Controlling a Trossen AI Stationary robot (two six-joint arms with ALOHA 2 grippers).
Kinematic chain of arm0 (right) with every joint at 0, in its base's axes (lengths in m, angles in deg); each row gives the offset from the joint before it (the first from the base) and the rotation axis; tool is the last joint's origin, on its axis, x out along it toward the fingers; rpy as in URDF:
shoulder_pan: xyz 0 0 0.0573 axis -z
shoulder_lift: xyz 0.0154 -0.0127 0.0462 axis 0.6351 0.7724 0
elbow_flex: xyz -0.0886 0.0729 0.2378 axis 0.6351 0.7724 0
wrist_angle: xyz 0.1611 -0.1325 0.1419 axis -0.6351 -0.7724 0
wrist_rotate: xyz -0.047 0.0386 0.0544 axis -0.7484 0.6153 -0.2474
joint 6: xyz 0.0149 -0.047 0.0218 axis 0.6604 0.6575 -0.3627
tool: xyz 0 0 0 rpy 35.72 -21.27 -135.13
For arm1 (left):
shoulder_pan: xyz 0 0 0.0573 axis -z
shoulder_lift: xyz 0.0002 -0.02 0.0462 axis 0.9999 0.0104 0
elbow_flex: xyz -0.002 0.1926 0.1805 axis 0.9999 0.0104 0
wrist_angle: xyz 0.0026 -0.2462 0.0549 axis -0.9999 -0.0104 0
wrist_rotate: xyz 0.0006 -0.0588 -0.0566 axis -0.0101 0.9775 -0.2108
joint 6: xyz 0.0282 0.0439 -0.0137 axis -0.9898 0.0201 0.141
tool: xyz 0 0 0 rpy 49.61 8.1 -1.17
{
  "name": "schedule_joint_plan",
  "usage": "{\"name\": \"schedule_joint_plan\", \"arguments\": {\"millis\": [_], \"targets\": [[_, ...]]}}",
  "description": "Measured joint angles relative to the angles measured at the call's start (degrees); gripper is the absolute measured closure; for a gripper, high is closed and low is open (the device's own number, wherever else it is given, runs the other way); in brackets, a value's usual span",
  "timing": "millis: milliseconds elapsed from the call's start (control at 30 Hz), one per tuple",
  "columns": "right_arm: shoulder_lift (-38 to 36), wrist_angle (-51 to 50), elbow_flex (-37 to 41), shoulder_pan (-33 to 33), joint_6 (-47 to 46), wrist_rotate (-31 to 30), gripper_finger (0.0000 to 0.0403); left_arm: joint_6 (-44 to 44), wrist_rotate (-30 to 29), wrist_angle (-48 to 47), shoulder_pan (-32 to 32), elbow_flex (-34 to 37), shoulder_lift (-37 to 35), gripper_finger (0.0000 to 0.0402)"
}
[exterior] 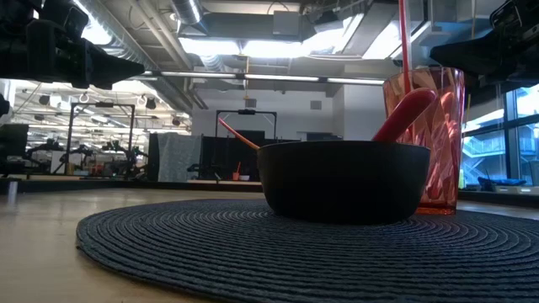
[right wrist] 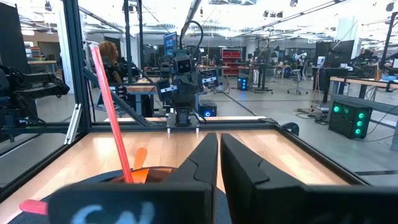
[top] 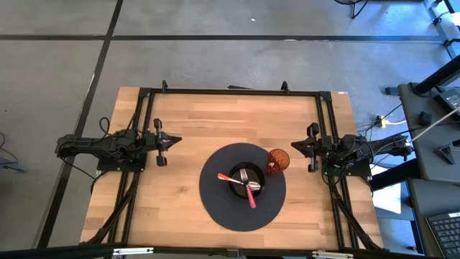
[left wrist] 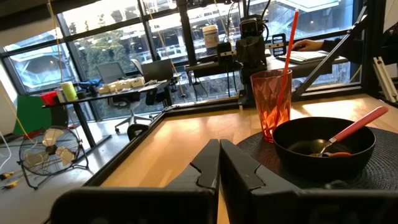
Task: Pick & Place Utensil
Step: Return to Home Position
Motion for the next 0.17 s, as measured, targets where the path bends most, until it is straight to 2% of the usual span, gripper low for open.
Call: {"name": "schedule_joint_plan", "arguments": {"millis": [167], "targets": [[0.01, -0.01, 0.0, 0.02, 0.0, 0.0, 0.0381, -0.02, 0.0, 0.0, 0.0, 0.0, 0.0, 0.0394]]}}
